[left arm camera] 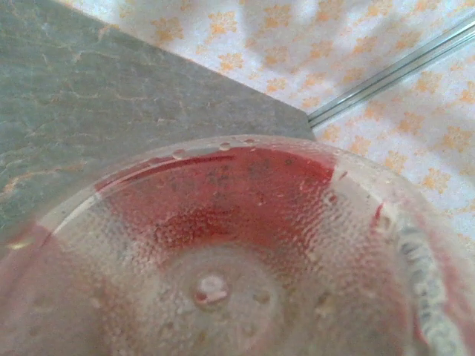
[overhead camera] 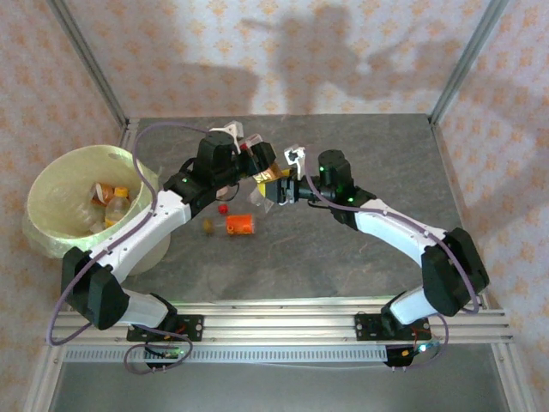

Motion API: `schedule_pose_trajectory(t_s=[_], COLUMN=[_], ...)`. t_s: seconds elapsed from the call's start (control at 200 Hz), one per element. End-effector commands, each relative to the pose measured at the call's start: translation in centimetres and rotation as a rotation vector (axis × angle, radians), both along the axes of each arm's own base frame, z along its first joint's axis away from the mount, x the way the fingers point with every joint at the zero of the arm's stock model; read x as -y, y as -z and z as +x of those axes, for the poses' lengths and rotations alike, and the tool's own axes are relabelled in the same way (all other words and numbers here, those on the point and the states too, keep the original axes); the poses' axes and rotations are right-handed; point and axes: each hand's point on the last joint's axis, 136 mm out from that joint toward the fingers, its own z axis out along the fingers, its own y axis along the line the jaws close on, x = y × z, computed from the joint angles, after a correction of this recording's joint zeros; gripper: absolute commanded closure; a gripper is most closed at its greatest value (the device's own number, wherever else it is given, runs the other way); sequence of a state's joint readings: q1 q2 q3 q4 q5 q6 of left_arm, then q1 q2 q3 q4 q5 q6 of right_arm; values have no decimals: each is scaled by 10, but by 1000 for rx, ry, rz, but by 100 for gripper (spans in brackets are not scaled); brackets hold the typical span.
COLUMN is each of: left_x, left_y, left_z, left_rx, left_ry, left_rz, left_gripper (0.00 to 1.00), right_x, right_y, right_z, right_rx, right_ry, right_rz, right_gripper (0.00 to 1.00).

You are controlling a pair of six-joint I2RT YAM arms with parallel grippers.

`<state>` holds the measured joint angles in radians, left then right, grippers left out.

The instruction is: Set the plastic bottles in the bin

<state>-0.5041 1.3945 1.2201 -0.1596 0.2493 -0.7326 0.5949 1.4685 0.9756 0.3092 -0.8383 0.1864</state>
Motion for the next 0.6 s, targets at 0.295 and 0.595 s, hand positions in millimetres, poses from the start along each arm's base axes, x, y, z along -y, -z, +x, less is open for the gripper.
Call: schedule_pose_trajectory(t_s=[0.295,0.595], left_x=[-39,-100], left_y=[-15,-23], left_z=[-8,-22], left_rx=[60,3], left_ry=[-136,-342], left_rz=[121,389], left_gripper=[42,42], right_x=[20,79], right_y=[-15,13], right_z=[22,55], right_rx=[100,58], right_ry=[178,555], right_rz=[-63,-252], right_gripper=[6,1])
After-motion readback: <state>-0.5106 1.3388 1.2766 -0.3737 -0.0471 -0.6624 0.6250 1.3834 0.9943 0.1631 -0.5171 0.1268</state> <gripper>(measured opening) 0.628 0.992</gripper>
